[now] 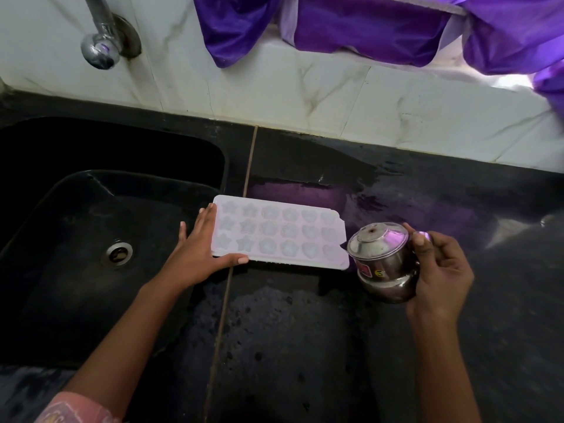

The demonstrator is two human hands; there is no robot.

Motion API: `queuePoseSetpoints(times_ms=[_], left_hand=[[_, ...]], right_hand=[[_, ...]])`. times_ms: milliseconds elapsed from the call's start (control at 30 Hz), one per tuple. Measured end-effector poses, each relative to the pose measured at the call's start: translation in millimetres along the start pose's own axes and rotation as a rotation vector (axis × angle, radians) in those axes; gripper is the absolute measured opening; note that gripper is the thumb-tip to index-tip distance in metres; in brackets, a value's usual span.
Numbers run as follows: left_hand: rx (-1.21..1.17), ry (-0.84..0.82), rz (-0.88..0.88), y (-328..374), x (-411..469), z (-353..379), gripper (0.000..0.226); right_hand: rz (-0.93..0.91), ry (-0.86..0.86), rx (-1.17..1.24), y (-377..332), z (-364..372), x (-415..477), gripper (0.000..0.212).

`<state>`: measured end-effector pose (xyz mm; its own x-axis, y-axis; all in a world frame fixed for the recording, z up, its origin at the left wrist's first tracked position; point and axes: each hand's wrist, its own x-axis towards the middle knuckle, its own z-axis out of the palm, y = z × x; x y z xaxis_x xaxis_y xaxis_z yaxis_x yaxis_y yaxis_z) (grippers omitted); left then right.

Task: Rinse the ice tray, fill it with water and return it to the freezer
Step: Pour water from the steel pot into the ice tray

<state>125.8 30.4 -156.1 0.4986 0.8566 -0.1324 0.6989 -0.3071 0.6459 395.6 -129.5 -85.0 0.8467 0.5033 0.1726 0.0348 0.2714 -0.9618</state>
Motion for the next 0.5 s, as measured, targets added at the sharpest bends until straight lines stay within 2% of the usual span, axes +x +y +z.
queuePoseSetpoints(times_ms=[500], left_hand=[[-0.001, 0.001, -0.003, 1.2, -1.0, -0.5, 0.123]], right_hand=[[0.005, -0.016, -0.027, -5.0, 3.8, -1.9, 0.006]])
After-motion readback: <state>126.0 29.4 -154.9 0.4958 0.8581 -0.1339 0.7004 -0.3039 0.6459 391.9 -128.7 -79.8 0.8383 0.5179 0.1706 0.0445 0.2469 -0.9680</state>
